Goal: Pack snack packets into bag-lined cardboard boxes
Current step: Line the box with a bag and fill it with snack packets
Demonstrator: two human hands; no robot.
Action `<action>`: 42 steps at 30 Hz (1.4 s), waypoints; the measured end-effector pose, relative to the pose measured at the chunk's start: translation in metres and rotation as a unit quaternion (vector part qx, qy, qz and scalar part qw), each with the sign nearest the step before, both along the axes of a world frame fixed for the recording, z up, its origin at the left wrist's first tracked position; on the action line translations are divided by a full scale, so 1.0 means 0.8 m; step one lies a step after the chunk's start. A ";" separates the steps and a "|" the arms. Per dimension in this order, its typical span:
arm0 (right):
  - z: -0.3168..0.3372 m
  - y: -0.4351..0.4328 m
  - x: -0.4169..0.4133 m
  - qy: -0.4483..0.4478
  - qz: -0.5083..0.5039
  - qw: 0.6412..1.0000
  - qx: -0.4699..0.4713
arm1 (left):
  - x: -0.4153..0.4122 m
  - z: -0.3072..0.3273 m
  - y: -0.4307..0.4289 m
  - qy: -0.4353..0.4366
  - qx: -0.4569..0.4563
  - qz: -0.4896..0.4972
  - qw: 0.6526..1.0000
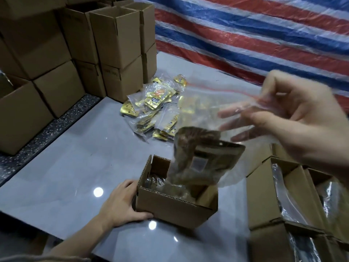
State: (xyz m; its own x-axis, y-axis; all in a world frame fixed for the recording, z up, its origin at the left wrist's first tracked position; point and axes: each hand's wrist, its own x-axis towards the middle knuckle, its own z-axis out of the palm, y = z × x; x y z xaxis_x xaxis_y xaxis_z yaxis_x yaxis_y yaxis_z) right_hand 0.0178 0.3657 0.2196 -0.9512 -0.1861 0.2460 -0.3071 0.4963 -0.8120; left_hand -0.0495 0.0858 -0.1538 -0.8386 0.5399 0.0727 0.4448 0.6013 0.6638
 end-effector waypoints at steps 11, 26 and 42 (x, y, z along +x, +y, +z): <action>-0.116 -0.049 0.018 -0.088 0.007 0.995 0.040 | 0.000 0.000 0.000 -0.003 -0.002 -0.002 1.000; -0.217 -0.022 -0.015 -0.286 -0.088 0.953 -0.047 | 0.001 0.005 0.001 -0.003 -0.004 -0.003 1.000; -0.216 -0.033 0.002 -0.142 0.123 0.929 0.318 | 0.000 0.005 0.002 -0.004 -0.005 -0.009 1.000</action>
State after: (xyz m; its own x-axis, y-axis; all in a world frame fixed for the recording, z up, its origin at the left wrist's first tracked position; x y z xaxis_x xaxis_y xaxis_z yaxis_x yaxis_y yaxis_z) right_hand 0.0194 0.3390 0.0465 -0.8700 -0.4287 -0.2437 -0.2930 0.8469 -0.4438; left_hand -0.0499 0.0874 -0.1495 -0.8296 0.5551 0.0607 0.4500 0.6003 0.6611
